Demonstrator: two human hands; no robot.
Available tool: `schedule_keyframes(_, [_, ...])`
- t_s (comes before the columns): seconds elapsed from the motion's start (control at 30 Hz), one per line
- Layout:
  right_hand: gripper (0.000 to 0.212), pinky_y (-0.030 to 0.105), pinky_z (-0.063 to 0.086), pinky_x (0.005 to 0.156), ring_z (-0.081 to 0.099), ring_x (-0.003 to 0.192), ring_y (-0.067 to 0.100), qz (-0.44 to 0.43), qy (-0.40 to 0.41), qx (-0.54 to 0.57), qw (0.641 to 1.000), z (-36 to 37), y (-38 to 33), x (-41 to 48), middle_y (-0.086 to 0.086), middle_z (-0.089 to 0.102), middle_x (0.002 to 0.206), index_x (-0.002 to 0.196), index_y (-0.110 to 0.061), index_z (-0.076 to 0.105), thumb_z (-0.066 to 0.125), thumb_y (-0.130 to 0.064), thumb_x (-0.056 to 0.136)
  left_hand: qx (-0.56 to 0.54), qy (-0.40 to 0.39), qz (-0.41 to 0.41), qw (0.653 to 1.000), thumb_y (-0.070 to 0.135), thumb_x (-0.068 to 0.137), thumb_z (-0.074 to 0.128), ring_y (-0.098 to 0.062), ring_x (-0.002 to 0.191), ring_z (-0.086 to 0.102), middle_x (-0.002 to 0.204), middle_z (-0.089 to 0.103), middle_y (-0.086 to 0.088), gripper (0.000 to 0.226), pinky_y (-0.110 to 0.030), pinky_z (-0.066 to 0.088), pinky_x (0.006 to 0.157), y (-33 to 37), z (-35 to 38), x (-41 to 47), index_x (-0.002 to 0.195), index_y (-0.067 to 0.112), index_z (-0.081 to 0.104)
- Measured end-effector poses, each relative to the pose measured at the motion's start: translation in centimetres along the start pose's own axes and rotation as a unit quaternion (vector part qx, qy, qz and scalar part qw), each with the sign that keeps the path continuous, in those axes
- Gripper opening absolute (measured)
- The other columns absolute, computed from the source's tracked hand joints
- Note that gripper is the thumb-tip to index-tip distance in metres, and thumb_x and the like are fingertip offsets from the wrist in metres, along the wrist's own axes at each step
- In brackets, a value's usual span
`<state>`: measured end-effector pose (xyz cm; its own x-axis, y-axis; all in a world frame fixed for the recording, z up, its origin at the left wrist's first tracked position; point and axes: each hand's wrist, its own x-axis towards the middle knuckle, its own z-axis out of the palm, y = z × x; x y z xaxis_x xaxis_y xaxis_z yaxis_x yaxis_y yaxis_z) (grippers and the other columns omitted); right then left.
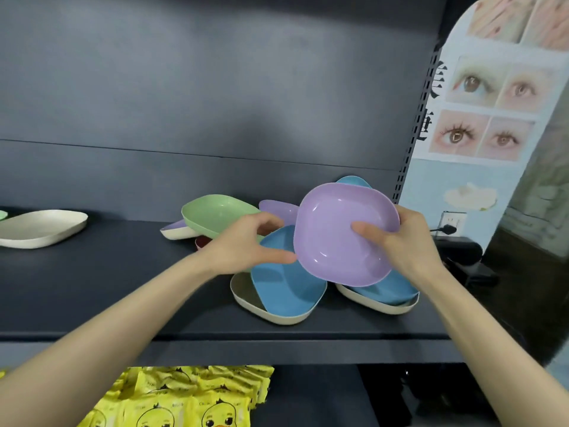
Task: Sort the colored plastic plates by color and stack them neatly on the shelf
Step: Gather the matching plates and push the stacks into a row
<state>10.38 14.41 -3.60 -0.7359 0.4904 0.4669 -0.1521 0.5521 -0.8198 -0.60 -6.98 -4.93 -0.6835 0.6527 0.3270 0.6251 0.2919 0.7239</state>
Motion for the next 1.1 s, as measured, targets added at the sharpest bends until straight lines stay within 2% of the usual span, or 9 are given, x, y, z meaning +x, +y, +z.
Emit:
schedule_keyframes(0.13, [0.017,0.028,0.046,0.067,0.063,0.083,0.026,0.006,0.02,-0.007,1.0,-0.3,1.6,-1.3,0.001,0.068,0.084,0.088,-0.021,0.064,0.074,-0.014,0.077,0.042,0.031,-0.041,0.998,0.026,0.07,0.08,-0.01,0.096,0.061,0.103,0.066,0.01,0.047,-0.025,0.051,0.082,-0.8,0.7,-0.9,0.112,0.018,0.06])
schedule_keyframes(0.3, [0.019,0.024,0.046,0.063,0.06,0.084,0.026,0.008,0.022,-0.003,1.0,-0.7,2.7,-2.3,0.011,0.068,0.096,0.094,-0.018,0.065,0.072,-0.01,0.079,0.134,0.088,-0.095,0.982,0.026,0.073,0.076,-0.02,0.09,0.062,0.095,0.067,0.001,0.036,-0.037,0.051,0.08,-0.9,1.8,-1.0,0.104,0.016,0.06])
schedule_keyframes(0.4, [0.027,0.018,0.043,0.063,0.059,0.084,0.021,0.01,0.015,0.012,1.0,-0.9,3.0,-2.8,0.007,0.067,0.1,0.106,-0.013,0.065,0.071,-0.01,0.08,0.139,0.165,-0.094,0.972,0.018,0.076,0.073,-0.024,0.082,0.06,0.088,0.068,-0.007,0.021,-0.032,0.046,0.07,-0.5,2.1,-1.1,0.094,0.011,0.065])
schedule_keyframes(0.53, [0.033,0.02,0.045,0.063,0.06,0.082,0.017,0.016,0.015,0.05,0.998,-0.8,2.7,-3.1,0.004,0.066,0.097,0.111,-0.009,0.063,0.072,-0.012,0.08,0.085,0.233,-0.087,0.965,0.016,0.077,0.072,-0.033,0.076,0.06,0.078,0.066,-0.015,0.015,-0.039,0.047,0.064,0.4,2.0,-2.3,0.079,0.003,0.063])
schedule_keyframes(0.67, [0.023,0.027,0.048,0.067,0.062,0.083,0.022,-0.001,0.019,0.093,0.995,0.4,1.5,-4.1,0.003,0.067,0.091,0.1,-0.01,0.065,0.073,-0.012,0.078,0.037,0.326,-0.087,0.941,0.019,0.081,0.069,-0.014,0.067,0.058,0.076,0.063,-0.004,0.017,-0.021,0.043,0.051,1.4,1.4,-5.9,0.084,0.006,0.06])
schedule_keyframes(0.77, [0.016,0.019,0.047,0.059,0.06,0.074,0.01,-0.02,0.011,0.139,0.99,2.5,-0.1,-5.5,-0.009,0.063,0.08,0.086,-0.021,0.062,0.072,-0.009,0.08,-0.023,0.384,-0.096,0.918,0.017,0.084,0.067,-0.005,0.068,0.059,0.079,0.062,0.004,0.015,-0.012,0.042,0.041,1.3,0.8,-9.6,0.093,0.009,0.058])
schedule_keyframes(0.83, [0.019,0.013,0.047,0.056,0.061,0.069,0.001,-0.023,-0.005,0.176,0.984,4.3,-1.3,-6.8,-0.012,0.064,0.079,0.082,-0.025,0.061,0.072,-0.009,0.08,-0.049,0.416,-0.105,0.902,0.019,0.086,0.066,-0.01,0.073,0.061,0.084,0.063,-0.001,0.018,-0.013,0.045,0.042,0.6,0.1,-12.0,0.095,0.007,0.056])
schedule_keyframes(0.93, [0.024,0.011,0.049,0.06,0.062,0.068,-0.006,-0.029,-0.032,0.21,0.977,7.5,-3.1,-8.6,-0.017,0.066,0.079,0.08,-0.031,0.061,0.072,-0.009,0.079,-0.059,0.456,-0.132,0.878,0.025,0.086,0.066,-0.02,0.081,0.064,0.088,0.064,-0.002,0.02,-0.037,0.055,0.062,-0.8,-1.4,-15.6,0.094,0.01,0.055])
schedule_keyframes(1.1, [0.027,0.004,0.045,0.055,0.06,0.066,-0.013,-0.034,-0.067,0.254,0.964,13.5,-6.6,-11.7,-0.019,0.066,0.068,0.08,-0.033,0.059,0.071,-0.009,0.081,-0.061,0.51,-0.158,0.843,0.023,0.086,0.066,-0.016,0.073,0.061,0.082,0.063,-0.002,0.021,-0.026,0.045,0.052,-3.3,-5.2,-21.7,0.092,0.006,0.055])
